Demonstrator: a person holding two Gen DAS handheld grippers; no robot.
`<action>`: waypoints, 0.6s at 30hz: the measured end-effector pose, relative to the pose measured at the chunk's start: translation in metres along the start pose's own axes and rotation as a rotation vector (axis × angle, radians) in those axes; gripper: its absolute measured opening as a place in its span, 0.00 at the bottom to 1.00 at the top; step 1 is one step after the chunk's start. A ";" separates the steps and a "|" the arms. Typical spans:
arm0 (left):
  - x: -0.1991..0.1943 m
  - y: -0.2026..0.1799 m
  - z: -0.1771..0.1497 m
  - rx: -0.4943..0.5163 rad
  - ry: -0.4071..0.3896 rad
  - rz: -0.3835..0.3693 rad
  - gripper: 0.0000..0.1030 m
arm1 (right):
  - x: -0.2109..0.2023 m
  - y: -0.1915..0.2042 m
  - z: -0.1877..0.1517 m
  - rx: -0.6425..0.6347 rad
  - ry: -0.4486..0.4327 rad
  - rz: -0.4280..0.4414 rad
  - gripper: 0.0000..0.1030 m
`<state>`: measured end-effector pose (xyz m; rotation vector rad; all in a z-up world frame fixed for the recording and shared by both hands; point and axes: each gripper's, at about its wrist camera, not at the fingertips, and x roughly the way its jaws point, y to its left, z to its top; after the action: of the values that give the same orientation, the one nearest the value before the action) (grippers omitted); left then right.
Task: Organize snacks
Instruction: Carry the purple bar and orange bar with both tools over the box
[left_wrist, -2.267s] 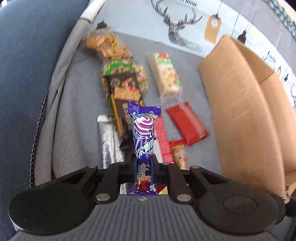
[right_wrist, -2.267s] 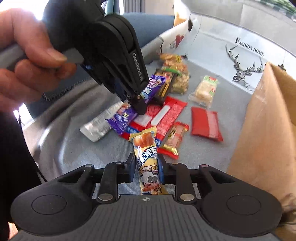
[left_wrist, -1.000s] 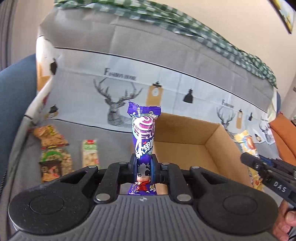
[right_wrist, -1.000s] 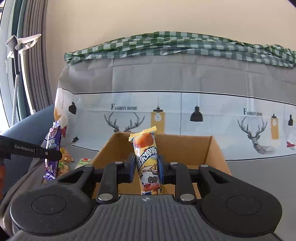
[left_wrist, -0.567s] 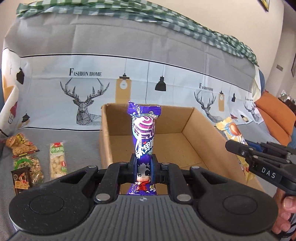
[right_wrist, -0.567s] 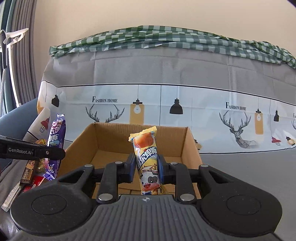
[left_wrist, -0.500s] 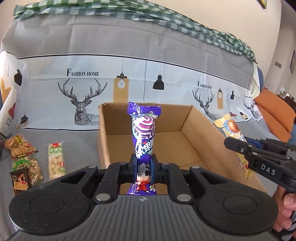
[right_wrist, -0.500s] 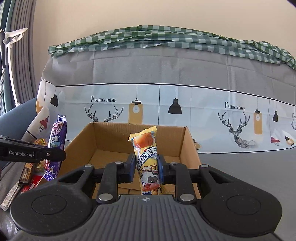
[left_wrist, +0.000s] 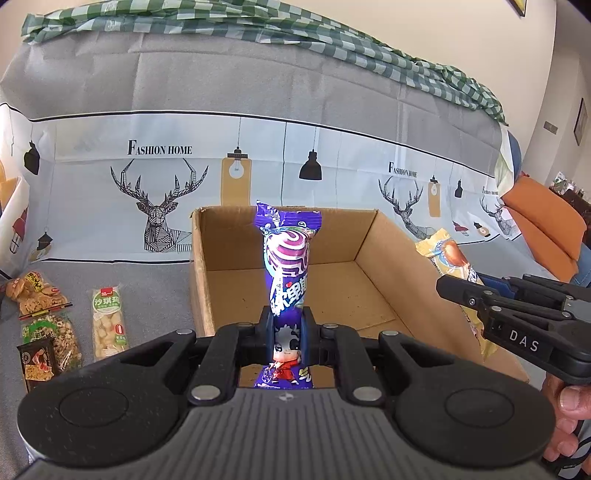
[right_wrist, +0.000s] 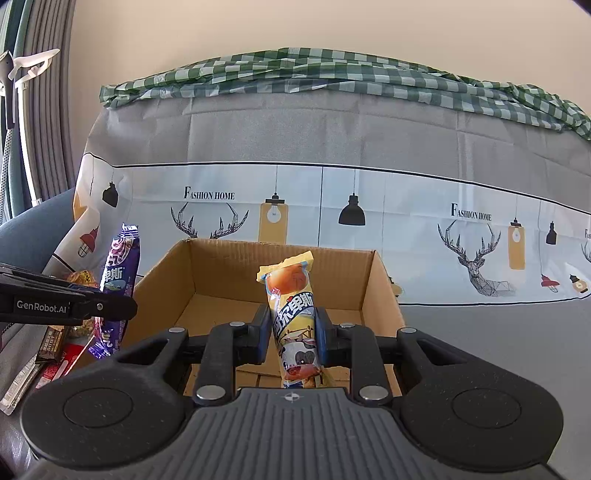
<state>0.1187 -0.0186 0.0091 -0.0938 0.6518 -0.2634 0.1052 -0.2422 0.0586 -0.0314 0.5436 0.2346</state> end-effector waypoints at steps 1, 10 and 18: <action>0.000 -0.001 0.000 0.001 0.000 0.000 0.13 | 0.000 -0.001 0.000 0.001 0.000 0.000 0.25; -0.001 -0.002 0.000 0.006 -0.002 -0.004 0.13 | 0.001 0.002 0.000 -0.006 0.001 -0.004 0.25; -0.002 -0.004 0.000 0.012 -0.005 -0.008 0.13 | 0.000 0.003 0.000 -0.009 0.000 -0.005 0.25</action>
<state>0.1167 -0.0219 0.0108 -0.0861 0.6448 -0.2747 0.1048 -0.2396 0.0582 -0.0415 0.5425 0.2320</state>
